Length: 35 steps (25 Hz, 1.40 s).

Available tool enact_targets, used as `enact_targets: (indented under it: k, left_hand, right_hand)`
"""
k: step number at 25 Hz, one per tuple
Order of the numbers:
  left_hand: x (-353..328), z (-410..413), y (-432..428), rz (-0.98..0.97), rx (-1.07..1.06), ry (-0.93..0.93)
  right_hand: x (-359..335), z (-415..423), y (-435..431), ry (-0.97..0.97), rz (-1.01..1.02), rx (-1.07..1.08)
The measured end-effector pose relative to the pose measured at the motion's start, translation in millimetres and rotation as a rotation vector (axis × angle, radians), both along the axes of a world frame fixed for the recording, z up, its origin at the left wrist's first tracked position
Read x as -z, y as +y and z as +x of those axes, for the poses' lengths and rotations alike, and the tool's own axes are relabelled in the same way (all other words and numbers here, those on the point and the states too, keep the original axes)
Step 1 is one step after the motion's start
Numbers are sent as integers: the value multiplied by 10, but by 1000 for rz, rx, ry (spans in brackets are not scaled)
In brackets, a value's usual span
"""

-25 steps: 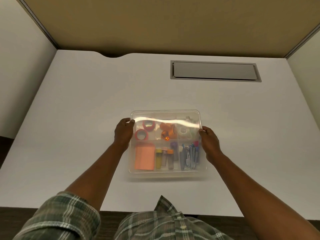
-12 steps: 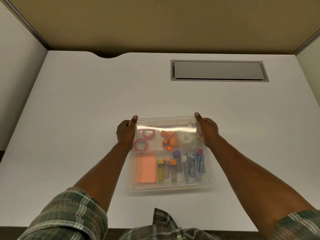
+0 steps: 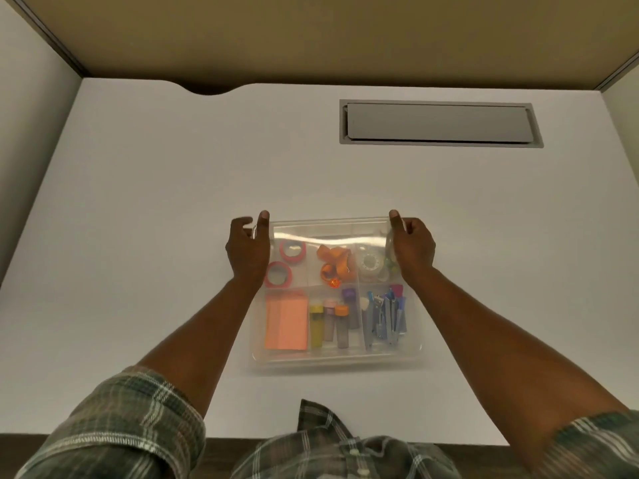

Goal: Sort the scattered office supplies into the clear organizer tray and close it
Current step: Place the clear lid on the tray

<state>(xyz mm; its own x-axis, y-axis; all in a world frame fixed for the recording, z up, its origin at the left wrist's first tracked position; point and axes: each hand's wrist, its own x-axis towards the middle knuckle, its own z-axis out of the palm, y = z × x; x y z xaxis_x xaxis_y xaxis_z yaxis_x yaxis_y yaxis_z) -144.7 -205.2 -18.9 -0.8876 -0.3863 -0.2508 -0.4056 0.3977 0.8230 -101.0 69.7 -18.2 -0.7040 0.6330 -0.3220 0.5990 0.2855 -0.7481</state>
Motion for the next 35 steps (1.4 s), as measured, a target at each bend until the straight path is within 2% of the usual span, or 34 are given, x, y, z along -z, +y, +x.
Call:
enact_targets:
  k: [3,7,10,13,23,28,31,35]
  left_hand:
    - [-66,238,-5,-221,226,47]
    - [0,1124,52,-608,493,38]
    - [33,1676,127,-724,571,-17]
    - [26,1813,186,-821,560,-46]
    - [51,1722,155,-848,565,-41]
    - [83,1441,-127,-829,580,-2]
    - [98,1263,-396,-839,597,17]
    - [110,1069,-755,-851,603,50]
  right_hand:
    - [-67,257,6,-31,30,-180]
    - [30,1100,-199,-25,262,-434]
    - [85,1620,-327,-36,460,-542]
    - [70,1736,-359,-35,544,-562]
    - [15,1680,-391,-38,449,-557]
    - [-134,1423,-497,65,229,-523]
    - [-136,1122,-597,113,292,-580]
    - [27,727,-844,-15,452,-686]
